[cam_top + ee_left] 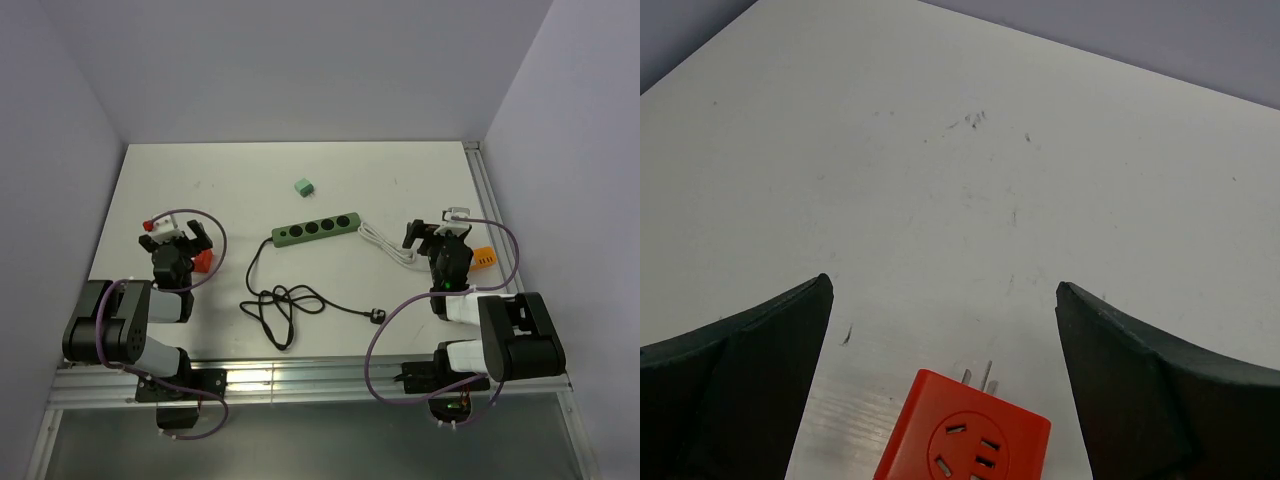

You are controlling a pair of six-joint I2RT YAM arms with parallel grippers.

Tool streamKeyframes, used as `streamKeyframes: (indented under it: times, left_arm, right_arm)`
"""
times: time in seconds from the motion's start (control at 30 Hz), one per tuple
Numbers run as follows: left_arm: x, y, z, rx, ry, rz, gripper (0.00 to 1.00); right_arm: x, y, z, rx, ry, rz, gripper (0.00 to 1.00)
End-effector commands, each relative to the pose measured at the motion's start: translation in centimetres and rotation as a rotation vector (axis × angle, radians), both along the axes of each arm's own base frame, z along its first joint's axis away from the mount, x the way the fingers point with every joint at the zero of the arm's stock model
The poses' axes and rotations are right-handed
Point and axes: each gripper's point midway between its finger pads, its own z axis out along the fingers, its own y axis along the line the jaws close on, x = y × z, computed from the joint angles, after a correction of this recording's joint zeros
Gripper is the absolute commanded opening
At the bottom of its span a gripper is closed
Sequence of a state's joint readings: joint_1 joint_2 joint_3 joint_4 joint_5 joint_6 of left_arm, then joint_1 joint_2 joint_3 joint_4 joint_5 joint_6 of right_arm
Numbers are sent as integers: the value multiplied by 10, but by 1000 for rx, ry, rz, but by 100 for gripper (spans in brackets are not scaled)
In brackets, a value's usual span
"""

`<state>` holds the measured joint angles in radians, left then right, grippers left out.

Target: Insert the plug

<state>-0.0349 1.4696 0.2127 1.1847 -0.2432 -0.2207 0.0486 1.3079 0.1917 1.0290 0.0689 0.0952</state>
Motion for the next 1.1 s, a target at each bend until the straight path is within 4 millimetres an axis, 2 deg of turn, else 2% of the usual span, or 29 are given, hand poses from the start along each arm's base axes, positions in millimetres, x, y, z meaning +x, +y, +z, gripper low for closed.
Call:
streamKeyframes:
  times: [0.0, 0.07, 0.4, 0.5, 0.53, 0.57, 0.67, 0.7, 0.77, 0.8, 0.83, 0.87, 0.9, 0.97, 1.0, 1.03, 1.07]
  left_arm:
    - [8, -1, 24, 30, -72, -14, 100]
    - [8, 5, 24, 24, -73, 1, 99]
    - [9, 5, 25, 24, -74, -2, 100]
    - [2, 11, 30, 9, -111, 37, 99]
    - [-6, 14, 29, 2, -120, 57, 99]
    - [-12, 18, 42, -4, -166, 81, 99]
    - [-24, 23, 52, -13, -164, 132, 99]
    - [-26, 31, 54, -21, -155, 187, 99]
    - [-21, 34, 74, -115, -178, 250, 99]
    - [-33, 57, 48, -145, -57, 419, 99]
    - [-24, 59, 66, -295, -93, 491, 99]
    - [-28, 65, 66, -348, -70, 568, 100]
    - [-31, 68, 62, -399, -37, 630, 99]
    - [-37, 64, 55, -484, 76, 698, 99]
    - [-42, 54, 45, -508, 171, 676, 99]
    - [-34, 49, 60, -531, 175, 646, 99]
    - [-32, 43, 62, -540, 205, 620, 100]
  right_arm:
    - [11, -5, 33, -19, -106, -25, 100]
    - [11, -5, 33, -19, -107, -26, 100]
    - [11, -5, 33, -21, -106, -26, 100]
    - [10, -5, 33, -22, -110, -26, 100]
    - [9, -6, 35, -19, -119, -35, 100]
    - [8, -8, 38, -16, -122, -49, 100]
    - [3, -11, 51, -13, -134, -96, 100]
    - [1, -12, 53, -14, -130, -102, 100]
    - [-1, -12, 61, -16, -112, -111, 100]
    - [-2, -10, 63, -11, -105, -111, 100]
    - [-5, -9, 60, -10, -81, -110, 100]
    - [-9, -9, 73, 9, -115, -115, 100]
    - [-13, -4, 77, 58, -122, -118, 100]
    - [-22, -4, 88, 119, -112, -142, 100]
    - [-25, -3, 91, 188, -105, -158, 100]
    - [-33, -4, 86, 214, -58, -178, 100]
    - [-33, -2, 102, 284, -75, -183, 100]
